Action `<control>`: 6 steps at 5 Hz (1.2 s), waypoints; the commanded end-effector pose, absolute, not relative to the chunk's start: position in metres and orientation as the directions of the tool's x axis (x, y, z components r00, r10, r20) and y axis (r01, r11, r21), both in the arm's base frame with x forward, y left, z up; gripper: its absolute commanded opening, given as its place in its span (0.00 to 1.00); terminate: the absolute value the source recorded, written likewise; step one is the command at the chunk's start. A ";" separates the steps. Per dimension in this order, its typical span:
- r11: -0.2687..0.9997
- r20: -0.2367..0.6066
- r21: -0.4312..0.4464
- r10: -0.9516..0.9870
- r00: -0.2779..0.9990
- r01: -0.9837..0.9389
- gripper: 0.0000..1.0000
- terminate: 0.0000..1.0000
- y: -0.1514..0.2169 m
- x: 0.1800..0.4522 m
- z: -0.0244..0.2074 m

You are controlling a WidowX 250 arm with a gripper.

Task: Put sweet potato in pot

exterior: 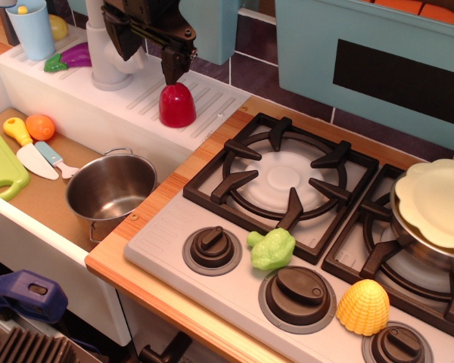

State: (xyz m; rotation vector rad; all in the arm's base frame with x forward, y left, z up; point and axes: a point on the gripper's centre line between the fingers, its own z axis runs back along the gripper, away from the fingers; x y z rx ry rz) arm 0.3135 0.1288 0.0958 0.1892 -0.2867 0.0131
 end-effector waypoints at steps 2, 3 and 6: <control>0.983 0.343 0.176 -0.014 0.939 -0.050 1.00 0.00 0.130 0.322 0.085; 0.985 0.389 0.169 -0.025 0.921 -0.044 1.00 0.00 0.132 0.329 0.074; 0.993 0.445 0.113 -0.031 0.895 -0.021 1.00 0.00 0.139 0.346 0.036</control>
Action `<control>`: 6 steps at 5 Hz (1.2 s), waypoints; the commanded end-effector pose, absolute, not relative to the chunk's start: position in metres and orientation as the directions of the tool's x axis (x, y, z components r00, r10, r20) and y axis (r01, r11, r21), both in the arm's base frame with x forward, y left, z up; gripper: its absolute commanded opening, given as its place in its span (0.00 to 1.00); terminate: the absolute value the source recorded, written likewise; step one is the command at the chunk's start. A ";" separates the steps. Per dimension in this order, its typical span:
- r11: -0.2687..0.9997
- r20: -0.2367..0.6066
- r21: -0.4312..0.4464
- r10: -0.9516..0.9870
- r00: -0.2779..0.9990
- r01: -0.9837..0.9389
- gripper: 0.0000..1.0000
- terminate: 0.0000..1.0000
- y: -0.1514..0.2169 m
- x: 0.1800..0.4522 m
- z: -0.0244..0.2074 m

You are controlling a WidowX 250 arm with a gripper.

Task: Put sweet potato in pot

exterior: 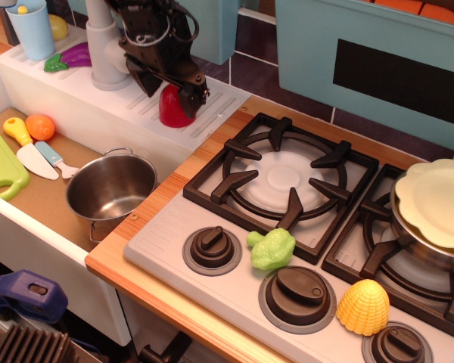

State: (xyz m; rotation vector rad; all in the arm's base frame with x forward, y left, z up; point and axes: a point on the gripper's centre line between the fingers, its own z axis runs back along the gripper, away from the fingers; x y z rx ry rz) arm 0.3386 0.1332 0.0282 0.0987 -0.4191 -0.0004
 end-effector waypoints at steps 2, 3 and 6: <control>0.995 0.475 0.097 -0.011 0.880 -0.040 0.00 0.00 0.140 0.364 0.021; 0.994 0.458 0.096 -0.002 0.889 -0.048 0.00 0.00 0.136 0.361 0.028; 0.982 0.355 0.122 0.095 0.930 -0.147 0.00 0.00 0.130 0.308 0.061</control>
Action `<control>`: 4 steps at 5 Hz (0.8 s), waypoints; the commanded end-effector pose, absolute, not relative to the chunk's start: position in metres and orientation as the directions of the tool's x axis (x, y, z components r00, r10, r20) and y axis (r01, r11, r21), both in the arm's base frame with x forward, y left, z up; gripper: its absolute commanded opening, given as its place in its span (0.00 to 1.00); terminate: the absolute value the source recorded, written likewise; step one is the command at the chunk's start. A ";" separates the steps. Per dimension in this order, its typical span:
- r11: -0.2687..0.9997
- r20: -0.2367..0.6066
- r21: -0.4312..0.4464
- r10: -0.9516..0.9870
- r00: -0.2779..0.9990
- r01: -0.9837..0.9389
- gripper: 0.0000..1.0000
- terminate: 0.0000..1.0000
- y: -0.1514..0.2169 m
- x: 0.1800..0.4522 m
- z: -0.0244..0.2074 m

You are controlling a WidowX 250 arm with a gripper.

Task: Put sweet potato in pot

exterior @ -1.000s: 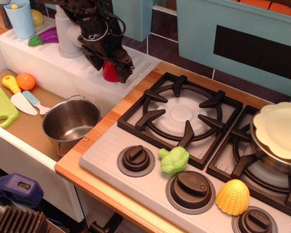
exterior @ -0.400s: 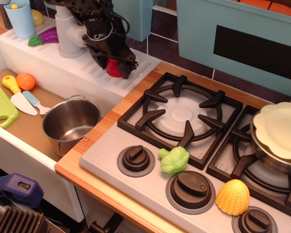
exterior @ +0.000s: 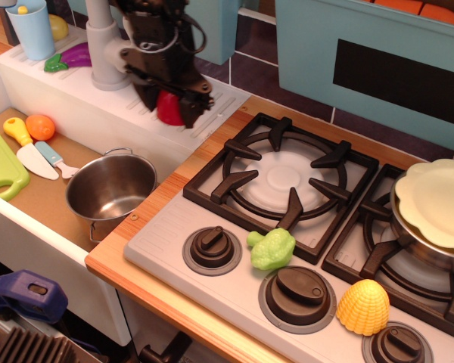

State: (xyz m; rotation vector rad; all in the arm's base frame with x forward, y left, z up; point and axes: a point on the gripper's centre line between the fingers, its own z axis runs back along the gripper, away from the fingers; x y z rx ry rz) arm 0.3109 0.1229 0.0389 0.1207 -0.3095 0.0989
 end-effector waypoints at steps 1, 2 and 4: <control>0.970 0.348 0.131 0.147 0.926 -0.204 0.00 0.00 0.132 0.280 0.050; 0.964 0.329 0.145 0.164 0.930 -0.221 0.00 0.00 0.135 0.263 0.049; 0.973 0.331 0.116 0.150 0.932 -0.198 1.00 0.00 0.145 0.256 0.047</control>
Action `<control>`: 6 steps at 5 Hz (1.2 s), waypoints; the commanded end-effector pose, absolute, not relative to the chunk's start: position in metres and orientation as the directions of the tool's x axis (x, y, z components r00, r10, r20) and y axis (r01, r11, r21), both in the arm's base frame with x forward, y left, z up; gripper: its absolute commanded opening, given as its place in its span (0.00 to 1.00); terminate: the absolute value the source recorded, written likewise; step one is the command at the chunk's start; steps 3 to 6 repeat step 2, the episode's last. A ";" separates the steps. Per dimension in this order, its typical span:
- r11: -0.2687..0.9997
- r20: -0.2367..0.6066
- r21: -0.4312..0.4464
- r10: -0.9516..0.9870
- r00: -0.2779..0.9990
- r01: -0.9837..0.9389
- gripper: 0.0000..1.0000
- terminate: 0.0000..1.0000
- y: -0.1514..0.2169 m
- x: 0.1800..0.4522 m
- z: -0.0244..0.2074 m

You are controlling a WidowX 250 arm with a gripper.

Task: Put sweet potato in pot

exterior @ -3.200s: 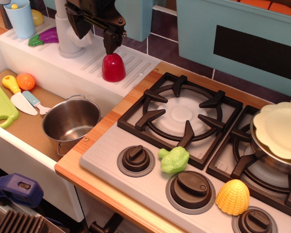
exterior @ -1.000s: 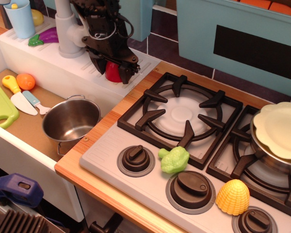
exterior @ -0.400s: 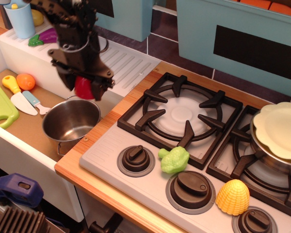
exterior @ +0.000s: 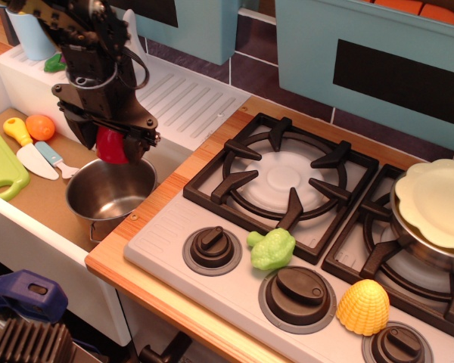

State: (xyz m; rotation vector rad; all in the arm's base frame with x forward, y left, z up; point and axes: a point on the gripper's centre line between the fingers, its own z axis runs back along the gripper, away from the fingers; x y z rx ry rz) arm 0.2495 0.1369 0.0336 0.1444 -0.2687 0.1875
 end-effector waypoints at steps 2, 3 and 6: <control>0.973 0.331 0.116 0.150 0.932 -0.198 1.00 1.00 0.145 0.256 0.047; 0.973 0.331 0.116 0.150 0.932 -0.198 1.00 1.00 0.145 0.256 0.047; 0.973 0.331 0.116 0.150 0.932 -0.198 1.00 1.00 0.145 0.256 0.047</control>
